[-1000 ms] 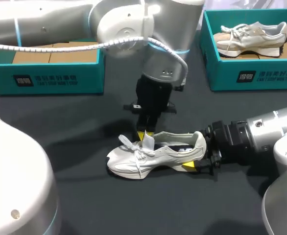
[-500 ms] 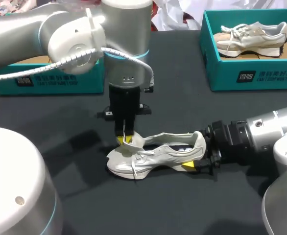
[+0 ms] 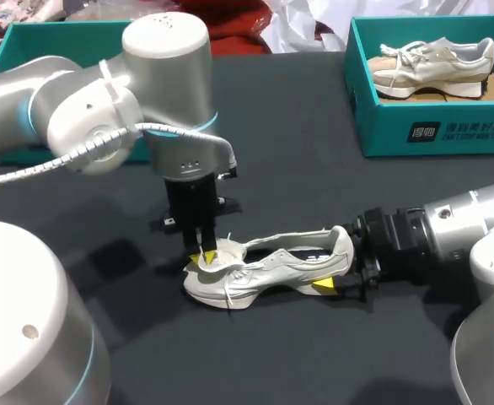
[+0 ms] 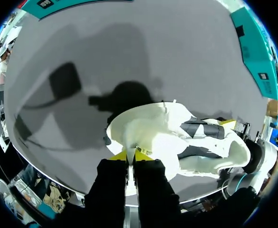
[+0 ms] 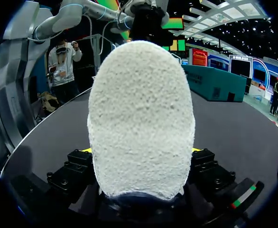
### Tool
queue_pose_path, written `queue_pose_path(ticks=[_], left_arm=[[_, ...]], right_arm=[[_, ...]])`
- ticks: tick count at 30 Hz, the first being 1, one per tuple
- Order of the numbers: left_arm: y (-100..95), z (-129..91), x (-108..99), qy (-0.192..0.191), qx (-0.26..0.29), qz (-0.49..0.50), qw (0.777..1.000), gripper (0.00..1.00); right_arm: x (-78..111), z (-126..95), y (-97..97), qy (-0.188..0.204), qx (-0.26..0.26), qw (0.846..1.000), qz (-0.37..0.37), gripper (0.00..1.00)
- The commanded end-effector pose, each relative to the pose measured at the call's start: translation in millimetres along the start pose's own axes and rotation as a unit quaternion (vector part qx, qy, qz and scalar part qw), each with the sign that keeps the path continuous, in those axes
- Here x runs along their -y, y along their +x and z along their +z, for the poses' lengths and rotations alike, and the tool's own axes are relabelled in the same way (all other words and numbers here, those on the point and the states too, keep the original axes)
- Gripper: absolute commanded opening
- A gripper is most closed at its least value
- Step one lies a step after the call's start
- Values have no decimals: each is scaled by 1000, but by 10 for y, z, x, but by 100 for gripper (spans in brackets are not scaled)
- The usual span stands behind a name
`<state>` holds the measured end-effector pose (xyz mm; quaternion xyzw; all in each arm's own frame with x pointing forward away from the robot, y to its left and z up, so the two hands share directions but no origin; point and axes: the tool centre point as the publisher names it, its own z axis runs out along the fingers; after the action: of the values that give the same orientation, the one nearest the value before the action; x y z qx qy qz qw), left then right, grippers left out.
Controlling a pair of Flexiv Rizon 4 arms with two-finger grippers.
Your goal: Take the shoe out of the shoebox, open the shoe tongue, remove and reinsert the insole, then place the shoe into the shoebox
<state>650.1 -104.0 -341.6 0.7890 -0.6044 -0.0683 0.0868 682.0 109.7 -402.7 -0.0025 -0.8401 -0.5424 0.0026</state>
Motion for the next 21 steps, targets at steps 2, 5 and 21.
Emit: queue_pose_path(ticks=[2, 5, 21], left_arm=[[-19, 85, 86, -8, 3, -5, 1000, 37], [-36, 91, 102, -8, 6, -9, 1000, 42], [-215, -159, 109, 2, 4, 29, 1000, 49]], right_arm=[[20, 22, 0, 2, 1, 1000, 0, 0], [20, 22, 0, 2, 1, 1000, 0, 0], [20, 22, 0, 2, 1, 1000, 0, 0]])
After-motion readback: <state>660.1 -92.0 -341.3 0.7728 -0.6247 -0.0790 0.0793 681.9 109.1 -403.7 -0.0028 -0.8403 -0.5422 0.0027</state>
